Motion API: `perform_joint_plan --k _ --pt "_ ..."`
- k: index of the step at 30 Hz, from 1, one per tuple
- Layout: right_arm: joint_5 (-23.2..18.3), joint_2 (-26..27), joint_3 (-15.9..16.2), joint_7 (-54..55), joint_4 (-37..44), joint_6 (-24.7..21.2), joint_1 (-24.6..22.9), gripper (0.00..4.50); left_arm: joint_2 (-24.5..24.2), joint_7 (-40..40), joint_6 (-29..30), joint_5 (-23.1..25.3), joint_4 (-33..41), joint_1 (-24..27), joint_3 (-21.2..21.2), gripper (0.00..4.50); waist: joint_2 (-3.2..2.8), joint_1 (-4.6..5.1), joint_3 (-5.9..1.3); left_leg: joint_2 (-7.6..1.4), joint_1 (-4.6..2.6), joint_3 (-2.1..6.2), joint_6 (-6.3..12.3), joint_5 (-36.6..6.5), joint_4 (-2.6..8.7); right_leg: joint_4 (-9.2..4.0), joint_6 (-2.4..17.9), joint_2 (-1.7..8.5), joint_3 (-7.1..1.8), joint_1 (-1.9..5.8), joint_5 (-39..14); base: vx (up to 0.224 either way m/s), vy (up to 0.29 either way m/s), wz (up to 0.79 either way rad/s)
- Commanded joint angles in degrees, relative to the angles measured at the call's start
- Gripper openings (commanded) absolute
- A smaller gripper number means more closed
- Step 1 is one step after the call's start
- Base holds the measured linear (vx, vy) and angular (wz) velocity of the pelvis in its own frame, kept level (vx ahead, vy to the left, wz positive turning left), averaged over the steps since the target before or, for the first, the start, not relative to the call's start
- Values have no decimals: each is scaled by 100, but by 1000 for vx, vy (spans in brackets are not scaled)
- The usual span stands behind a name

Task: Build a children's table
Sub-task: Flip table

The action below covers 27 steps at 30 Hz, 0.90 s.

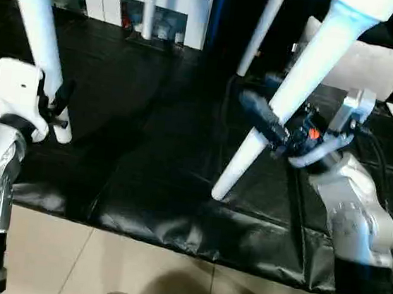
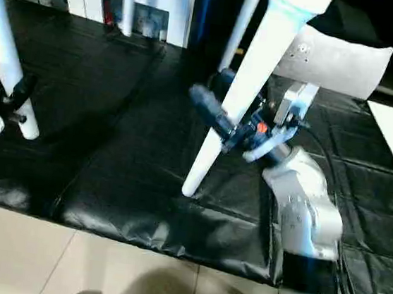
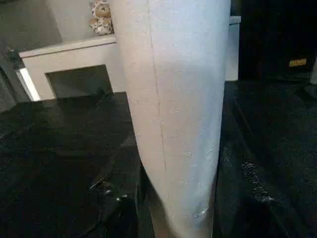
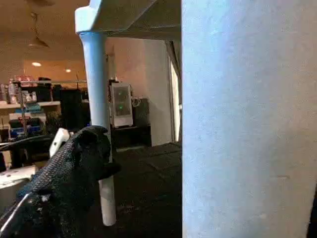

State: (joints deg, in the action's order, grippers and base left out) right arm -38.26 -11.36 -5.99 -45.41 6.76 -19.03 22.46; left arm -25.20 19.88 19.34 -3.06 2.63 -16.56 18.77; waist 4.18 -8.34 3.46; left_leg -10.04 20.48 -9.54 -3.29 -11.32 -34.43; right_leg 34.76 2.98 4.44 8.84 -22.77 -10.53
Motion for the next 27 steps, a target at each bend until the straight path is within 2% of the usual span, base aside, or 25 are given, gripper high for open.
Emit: perform_joint_plan --k 1,4,5,6,7,8,10,11,12,13,14,15,16,17,18,19,21,22,23,24,25,26,27 --pt "-184 51 361 6 496 -203 14 450 -60 146 -131 189 358 71 -400 157 -190 40 -360 -442 -77 195 -95 -1360 509 -502 312 589 -499 303 -1563 0 0 0" --pt "-169 54 420 94 684 -303 -106 450 -102 105 -24 246 499 296 -338 157 -181 53 -357 -442 -79 205 -137 -1467 513 -519 240 597 -500 307 -1691 0 0 0" --pt "-148 44 437 161 761 -363 -162 450 -130 85 44 250 603 435 -303 157 -178 61 -336 -430 -96 196 -128 -1567 517 -556 197 587 -496 286 -1845 0 0 0" --pt "-148 44 437 161 761 -363 -162 450 -130 85 44 250 603 435 -303 157 -171 71 -325 -429 -100 206 -138 -1649 525 -568 169 596 -490 298 -2011 0 0 0" --pt "45 3 476 337 745 -430 -270 450 -162 44 221 230 848 762 -213 157 -136 78 -311 -435 -123 210 -151 -1745 527 -594 126 603 -484 288 -2230 0 0 0" --pt "98 -9 494 356 727 -432 -287 450 -160 28 241 229 870 804 -197 157 -158 75 -302 -443 -125 217 -172 -1791 536 -602 126 614 -483 291 -2307 0 0 0" --pt "333 -66 591 403 637 -418 -354 450 -144 -39 306 235 927 949 -127 157 -140 97 -297 -429 -148 212 -163 -1900 538 -656 32 598 -475 283 -2501 0 0 0" --pt "527 -96 681 412 561 -342 -396 450 -138 -55 316 220 876 1000 -80 157 -170 94 -279 -424 -169 221 -173 -1961 557 -689 -17 595 -467 283 -2601 0 0 0" --pt "734 -87 750 521 453 -274 -435 450 -135 -92 197 197 726 1032 10 157 -90 118 -256 -431 -184 229 -198 -2092 573 -718 -94 591 -453 277 -2770 0 0 0" --pt "863 -75 790 609 392 -238 -462 450 -136 -119 110 175 625 1054 69 213 -145 113 -252 -433 -243 255 -265 -2341 585 -768 -153 596 -435 266 -2992 0 0 0" --pt "979 -41 799 711 326 -166 -484 450 -128 -127 10 125 537 1064 144 213 -140 136 -243 -447 -260 273 -302 -2484 598 -777 -164 594 -427 264 -3032 0 0 0" --pt "1107 11 788 829 246 -42 -547 450 -137 -44 -144 9 436 1145 269 227 -93 166 -249 -451 -266 305 -332 -2652 613 -793 -177 601 -404 301 -3084 0 0 0" --pt "1107 11 788 829 246 -42 -547 450 -137 -44 -144 9 436 1145 269 235 -79 176 -256 -456 -275 316 -341 -2703 612 -792 -164 608 -409 295 -3074 0 0 0" --pt "1174 37 787 898 210 40 -597 450 -146 20 -224 -74 397 1217 343 249 -70 221 -284 -458 -240 322 -348 -2622 620 -754 -114 622 -427 328 -2921 0 0 0" --pt "1224 74 764 1004 218 117 -711 450 -117 157 -299 -279 461 1382 443 258 -80 223 -302 -468 -221 304 -336 -2401 613 -714 -34 630 -475 304 -2591 0 0 0" --pt "1255 93 735 1071 283 177 -852 450 -60 236 -367 -426 574 1544 537 263 -83 238 -297 -473 -175 296 -334 -2250 630 -667 62 618 -491 315 -2311 0 0 0" --pt "1295 114 694 1160 396 257 -1062 450 36 342 -418 -641 776 1773 653 280 -67 238 -301 -484 -168 271 -336 -2128 625 -631 182 628 -521 312 -1999 0 0 0" --pt "1309 116 679 1176 500 313 -1232 450 107 390 -448 -744 921 1930 707 293 -88 230 -302 -483 -172 254 -316 -2046 622 -610 248 613 -533 307 -1850 0 0 0" --pt "1309 116 679 1176 500 313 -1232 450 107 390 -448 -744 921 1930 707 302 -75 228 -302 -483 -164 245 -301 -2003 620 -606 266 613 -540 314 -1789 0 0 0" --pt "1261 128 603 1242 945 339 -1720 450 326 525 -428 -1067 1441 2303 778 314 -94 204 -317 -493 -156 237 -290 -1874 616 -588 321 625 -553 343 -1598 0 0 0" --pt "1218 127 570 1253 1098 324 -1880 450 409 545 -353 -1192 1643 2415 773 326 -116 170 -302 -515 -142 225 -269 -1725 627 -561 406 624 -569 344 -1293 0 0 0" --pt "1175 126 537 1264 1254 309 -2044 450 493 565 -276 -1321 1850 2529 767 326 -96 177 -306 -530 -136 221 -287 -1688 629 -533 450 623 -575 364 -1176 0 0 0" --pt "1036 142 439 1291 1572 258 -2448 450 593 509 -157 -1362 2282 2828 622 326 -97 162 -298 -531 -130 215 -254 -1686 640 -525 492 611 -573 378 -1086 0 0 0"
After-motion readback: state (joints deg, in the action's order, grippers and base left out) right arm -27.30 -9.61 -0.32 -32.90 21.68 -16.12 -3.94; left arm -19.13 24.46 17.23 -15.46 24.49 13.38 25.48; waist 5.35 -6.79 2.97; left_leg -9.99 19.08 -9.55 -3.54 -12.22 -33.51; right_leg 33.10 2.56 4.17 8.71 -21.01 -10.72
